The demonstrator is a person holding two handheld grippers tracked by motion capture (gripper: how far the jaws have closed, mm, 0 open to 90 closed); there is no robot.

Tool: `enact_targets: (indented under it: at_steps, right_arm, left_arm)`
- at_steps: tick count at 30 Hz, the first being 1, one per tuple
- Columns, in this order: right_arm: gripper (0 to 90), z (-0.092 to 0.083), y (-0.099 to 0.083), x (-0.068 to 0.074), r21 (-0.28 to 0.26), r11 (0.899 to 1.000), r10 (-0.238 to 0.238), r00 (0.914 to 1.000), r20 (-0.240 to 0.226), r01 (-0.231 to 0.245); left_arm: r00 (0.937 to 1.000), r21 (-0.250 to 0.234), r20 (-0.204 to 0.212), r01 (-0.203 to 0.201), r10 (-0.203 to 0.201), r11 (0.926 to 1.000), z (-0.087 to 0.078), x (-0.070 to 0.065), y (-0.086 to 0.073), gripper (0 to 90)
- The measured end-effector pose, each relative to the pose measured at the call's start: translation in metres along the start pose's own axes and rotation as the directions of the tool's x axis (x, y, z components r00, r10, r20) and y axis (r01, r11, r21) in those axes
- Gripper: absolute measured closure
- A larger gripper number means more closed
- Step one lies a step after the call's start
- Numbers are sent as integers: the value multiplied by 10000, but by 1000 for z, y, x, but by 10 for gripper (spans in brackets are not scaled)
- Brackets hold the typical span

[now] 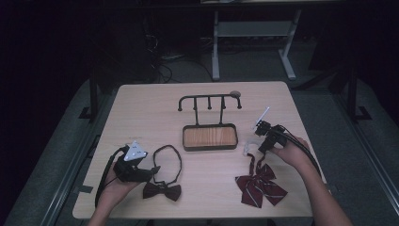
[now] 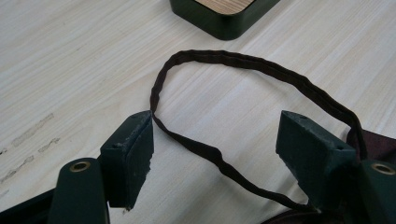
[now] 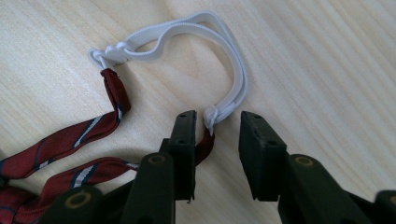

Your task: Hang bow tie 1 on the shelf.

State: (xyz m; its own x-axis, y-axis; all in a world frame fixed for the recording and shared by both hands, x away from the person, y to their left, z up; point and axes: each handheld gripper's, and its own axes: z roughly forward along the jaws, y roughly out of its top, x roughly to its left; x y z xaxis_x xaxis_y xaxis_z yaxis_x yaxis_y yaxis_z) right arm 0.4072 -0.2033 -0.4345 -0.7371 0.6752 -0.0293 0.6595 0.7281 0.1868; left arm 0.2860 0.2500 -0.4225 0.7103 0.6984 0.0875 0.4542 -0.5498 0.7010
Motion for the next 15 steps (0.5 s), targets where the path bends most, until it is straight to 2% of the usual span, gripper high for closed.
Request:
enact_targets:
  at_steps: [4, 15]
  right_arm:
    - [699, 2, 2, 2, 126, 9999, -120, 9998, 128, 119]
    - [820, 4, 3, 5, 362, 9990, -284, 9991, 305, 273]
  left_arm:
    - [10000, 11, -8, -30, 30, 10000, 0, 0, 0, 282]
    - [10000, -21, -9, 44, -44, 10000, -1, 0, 0, 282]
